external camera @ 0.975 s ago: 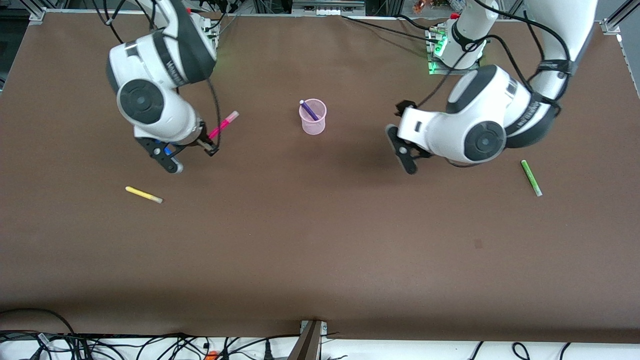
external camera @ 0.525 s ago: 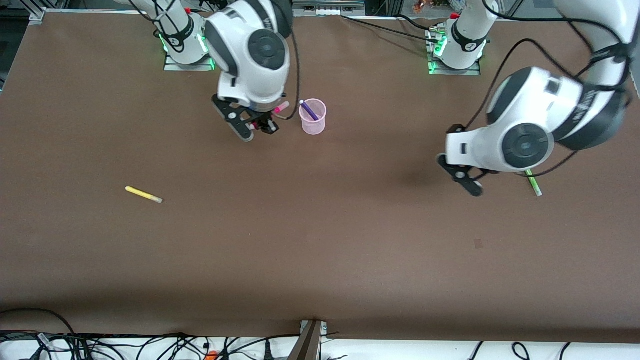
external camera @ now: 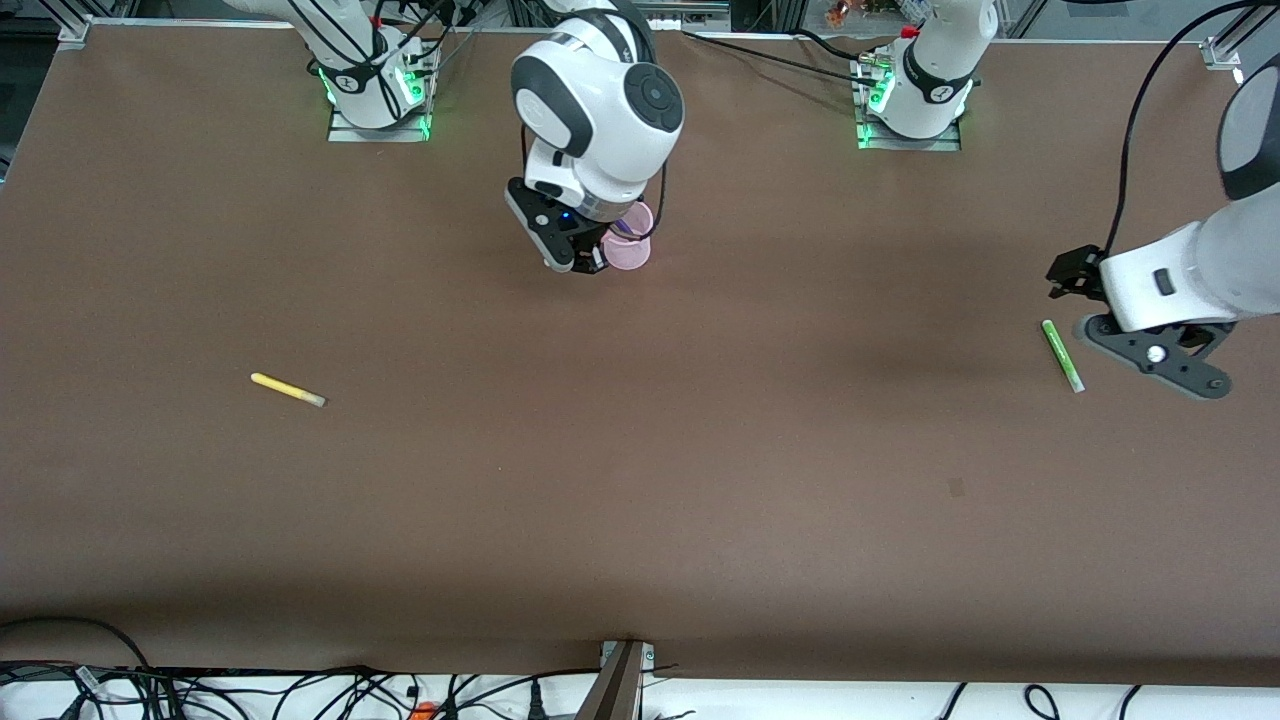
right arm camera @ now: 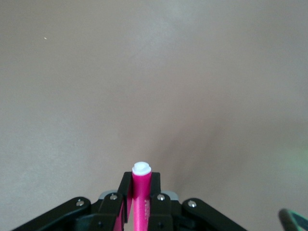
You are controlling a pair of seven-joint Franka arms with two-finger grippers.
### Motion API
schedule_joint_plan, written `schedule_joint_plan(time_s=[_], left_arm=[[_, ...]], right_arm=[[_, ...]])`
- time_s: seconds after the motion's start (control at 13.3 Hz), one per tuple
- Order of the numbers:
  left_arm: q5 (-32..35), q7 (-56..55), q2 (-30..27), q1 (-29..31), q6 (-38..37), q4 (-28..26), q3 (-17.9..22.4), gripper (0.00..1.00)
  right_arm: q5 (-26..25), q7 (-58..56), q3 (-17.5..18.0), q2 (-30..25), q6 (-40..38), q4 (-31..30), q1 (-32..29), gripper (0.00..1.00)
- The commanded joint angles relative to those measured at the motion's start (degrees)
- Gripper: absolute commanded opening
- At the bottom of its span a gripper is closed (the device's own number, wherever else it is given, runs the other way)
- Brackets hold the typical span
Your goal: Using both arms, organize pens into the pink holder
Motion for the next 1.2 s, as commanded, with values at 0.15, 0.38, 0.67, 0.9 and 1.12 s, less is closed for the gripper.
schedule_joint_plan(time_s=[0.15, 0.38, 0.67, 0.9, 1.12], left_arm=[[-8.2, -1.9, -8.5, -17.7, 6.4, -3.3, 23.1, 1.00], [-10.3, -4.8, -16.4, -24.0, 11.1, -12.7, 32.4, 1.00], [-13.6, -11.8, -24.6, -24.4, 12.6, -20.3, 33.7, 1.00], [-13.8, -11.9, -26.9, -24.3, 15.9, -21.7, 33.7, 1.00], [-13.8, -12.3, -24.1, -24.1, 18.3, -23.2, 35.0, 1.00]], right_arm=[[-3.9, 7.5, -0.7, 3.1, -1.6, 1.8, 3.8, 0.00], [-5.8, 9.7, -0.8, 4.3, -3.8, 1.6, 5.3, 0.00], [-7.7, 9.7, -0.8, 5.2, -7.3, 1.7, 7.0, 0.00], [-7.7, 10.2, -0.8, 5.2, -7.3, 1.7, 7.7, 0.00], [-7.6, 12.1, -0.8, 5.2, -7.3, 1.8, 8.1, 0.00]])
